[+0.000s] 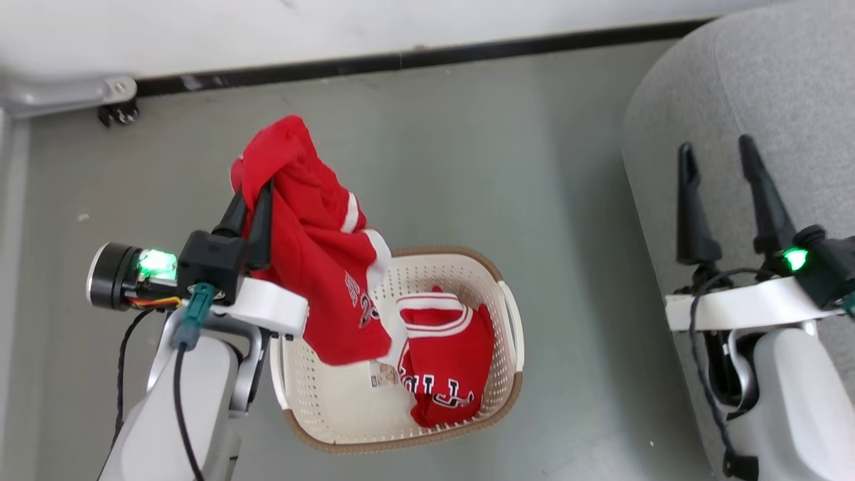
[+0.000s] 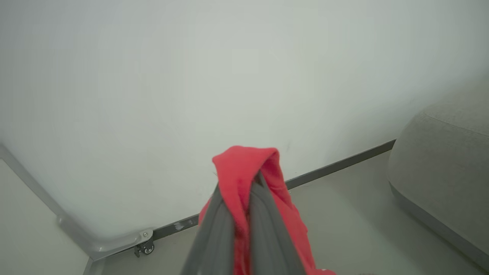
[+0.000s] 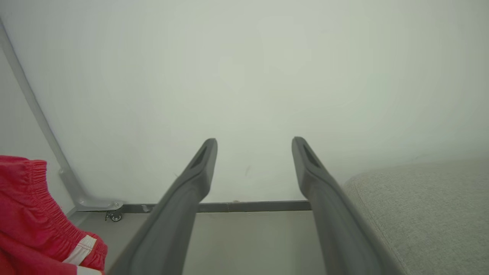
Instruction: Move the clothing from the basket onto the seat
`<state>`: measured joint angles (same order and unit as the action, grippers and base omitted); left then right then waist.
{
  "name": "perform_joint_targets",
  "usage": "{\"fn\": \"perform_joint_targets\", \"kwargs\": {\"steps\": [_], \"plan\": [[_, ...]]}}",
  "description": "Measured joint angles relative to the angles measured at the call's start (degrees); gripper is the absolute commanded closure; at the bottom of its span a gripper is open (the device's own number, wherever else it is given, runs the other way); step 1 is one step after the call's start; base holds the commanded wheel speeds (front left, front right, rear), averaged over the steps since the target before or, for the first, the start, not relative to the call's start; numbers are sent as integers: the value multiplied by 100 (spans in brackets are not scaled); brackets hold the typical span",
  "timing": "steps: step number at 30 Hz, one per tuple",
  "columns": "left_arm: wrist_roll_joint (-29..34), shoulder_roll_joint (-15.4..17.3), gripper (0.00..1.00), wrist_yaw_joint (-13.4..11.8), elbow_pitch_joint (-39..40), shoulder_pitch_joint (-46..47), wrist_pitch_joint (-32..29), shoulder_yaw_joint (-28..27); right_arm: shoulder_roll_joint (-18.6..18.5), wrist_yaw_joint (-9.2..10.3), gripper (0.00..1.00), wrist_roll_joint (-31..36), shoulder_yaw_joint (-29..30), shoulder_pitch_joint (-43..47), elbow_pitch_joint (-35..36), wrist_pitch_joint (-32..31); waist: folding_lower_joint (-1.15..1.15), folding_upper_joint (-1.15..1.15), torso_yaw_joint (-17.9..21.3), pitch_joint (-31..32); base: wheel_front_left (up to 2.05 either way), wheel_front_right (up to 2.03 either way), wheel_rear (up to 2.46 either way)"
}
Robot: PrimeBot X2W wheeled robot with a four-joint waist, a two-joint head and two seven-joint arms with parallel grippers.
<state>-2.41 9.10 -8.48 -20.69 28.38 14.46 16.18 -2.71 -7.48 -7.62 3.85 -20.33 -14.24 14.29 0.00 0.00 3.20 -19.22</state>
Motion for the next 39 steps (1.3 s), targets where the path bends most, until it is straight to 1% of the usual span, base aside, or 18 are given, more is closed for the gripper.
{"fn": "perform_joint_targets", "kwargs": {"steps": [4,13,21,27,36,39], "plan": [[-94,69,100,52,147,-154,0,-35,-3,0,0,58,-159,88,-49,0,0,0,-68,257,0,0,0],[-98,175,100,213,466,-297,1,14,-8,-1,0,221,-471,387,-225,0,0,0,-213,839,0,0,0],[-91,302,100,504,566,-337,1,192,-102,0,0,272,-853,654,-482,0,0,0,-317,1320,0,0,0],[-92,289,100,759,671,-313,1,396,-160,0,0,258,-1232,808,-683,-1,0,0,-367,1636,0,0,0],[-99,204,100,1152,991,-97,18,701,-243,-1,0,-253,-2159,1037,-914,-146,0,0,-394,2017,0,0,0],[-92,211,100,1211,1073,-65,18,768,-327,-1,0,-431,-2386,1039,-954,-194,0,0,-390,2113,0,0,0]]}}
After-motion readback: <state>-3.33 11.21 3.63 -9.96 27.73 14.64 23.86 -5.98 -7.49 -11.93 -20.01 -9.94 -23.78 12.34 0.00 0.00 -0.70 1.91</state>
